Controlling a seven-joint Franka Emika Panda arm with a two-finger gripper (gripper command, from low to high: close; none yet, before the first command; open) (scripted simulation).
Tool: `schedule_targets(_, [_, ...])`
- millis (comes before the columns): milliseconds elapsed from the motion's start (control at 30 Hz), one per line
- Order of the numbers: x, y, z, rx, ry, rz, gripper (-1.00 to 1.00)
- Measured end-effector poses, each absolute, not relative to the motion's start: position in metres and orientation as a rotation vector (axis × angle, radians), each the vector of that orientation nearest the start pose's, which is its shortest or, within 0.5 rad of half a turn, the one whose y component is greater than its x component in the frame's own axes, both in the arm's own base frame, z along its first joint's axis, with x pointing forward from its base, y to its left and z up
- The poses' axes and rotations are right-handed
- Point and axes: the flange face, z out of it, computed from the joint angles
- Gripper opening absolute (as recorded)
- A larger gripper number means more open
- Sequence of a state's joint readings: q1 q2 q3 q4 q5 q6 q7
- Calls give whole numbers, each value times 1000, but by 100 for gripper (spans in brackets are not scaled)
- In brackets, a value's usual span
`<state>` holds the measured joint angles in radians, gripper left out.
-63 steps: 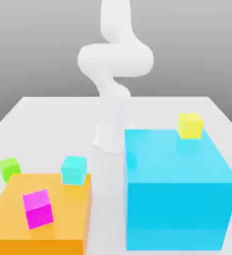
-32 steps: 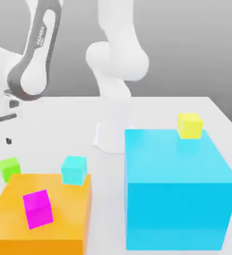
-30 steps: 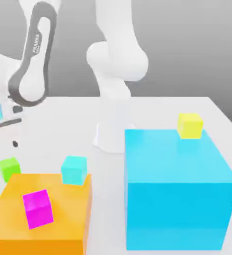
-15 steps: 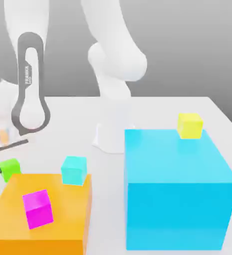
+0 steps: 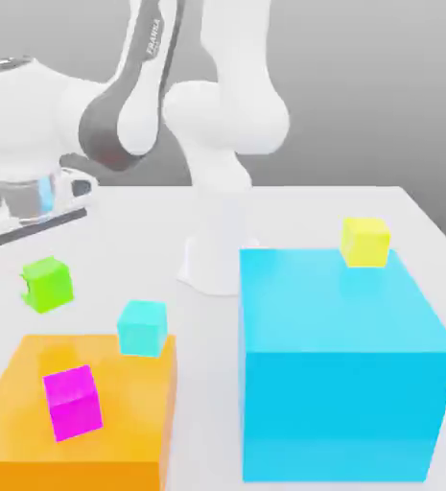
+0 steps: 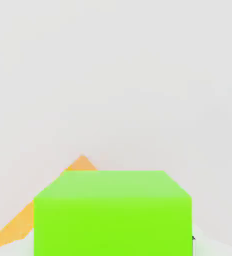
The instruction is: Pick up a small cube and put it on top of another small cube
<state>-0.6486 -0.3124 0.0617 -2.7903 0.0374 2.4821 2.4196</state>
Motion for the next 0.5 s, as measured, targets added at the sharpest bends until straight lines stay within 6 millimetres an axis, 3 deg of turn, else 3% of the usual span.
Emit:
schedule_targets(167, [323, -129, 336, -351, 3119, -1, -100])
schedule_targets(200, [324, -120, 335, -372, 3117, -2, -100])
schedule_targets(367, [325, -112, 288, -393, 3116, -3, -100])
schedule_targets(400, [324, -112, 281, -394, 3115, -3, 100])
schedule_targets(500, [324, -112, 281, -394, 3115, -3, 100])
